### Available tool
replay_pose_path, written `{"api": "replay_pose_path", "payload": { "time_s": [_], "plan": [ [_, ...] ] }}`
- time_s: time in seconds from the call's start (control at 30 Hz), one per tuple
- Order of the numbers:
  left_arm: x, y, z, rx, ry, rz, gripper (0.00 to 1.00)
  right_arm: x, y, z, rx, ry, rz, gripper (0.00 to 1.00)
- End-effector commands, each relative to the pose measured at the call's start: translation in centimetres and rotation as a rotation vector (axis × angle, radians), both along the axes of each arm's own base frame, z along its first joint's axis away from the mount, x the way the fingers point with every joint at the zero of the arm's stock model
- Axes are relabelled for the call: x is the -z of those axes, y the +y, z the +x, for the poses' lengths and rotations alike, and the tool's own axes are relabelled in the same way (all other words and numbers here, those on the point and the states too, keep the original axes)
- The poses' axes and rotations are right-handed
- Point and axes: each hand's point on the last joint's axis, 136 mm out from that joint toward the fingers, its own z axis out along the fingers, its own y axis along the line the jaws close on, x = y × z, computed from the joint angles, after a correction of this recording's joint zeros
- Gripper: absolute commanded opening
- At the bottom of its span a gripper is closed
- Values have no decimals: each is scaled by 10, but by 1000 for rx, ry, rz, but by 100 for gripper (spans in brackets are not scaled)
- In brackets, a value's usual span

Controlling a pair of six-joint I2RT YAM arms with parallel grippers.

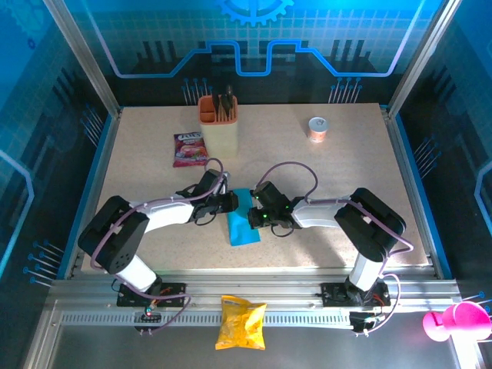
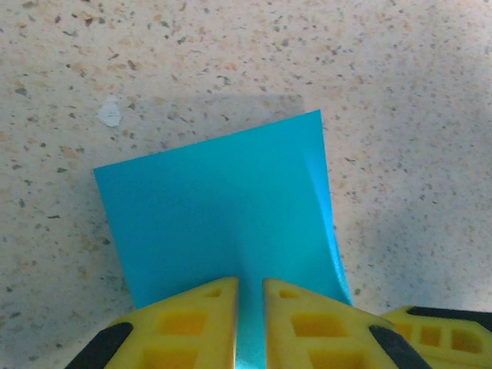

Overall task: Fold a paper plane with a square sheet of paper (pick it up from the middle)
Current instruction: First fold in half a square sheet of paper at the center of the table.

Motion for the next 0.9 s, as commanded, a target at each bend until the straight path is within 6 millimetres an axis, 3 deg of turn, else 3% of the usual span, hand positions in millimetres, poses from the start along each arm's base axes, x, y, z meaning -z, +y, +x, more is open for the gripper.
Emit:
{"api": "replay_pose_path", "payload": {
  "time_s": [0.0, 0.4, 0.7, 0.87],
  "plan": [
    [-2, -1, 13, 11, -29, -4, 17, 51, -48, -38, 12, 173, -185, 0],
    [23, 10, 13, -16, 9, 16, 16, 48, -43, -39, 11, 183, -154, 0],
    [29, 10, 6, -3, 21, 12, 13, -18, -12, -22, -24, 100, 11, 0],
    [31, 10, 3, 2, 26, 8, 12, -39, 8, -27, -62, 78, 70, 0]
  ]
}}
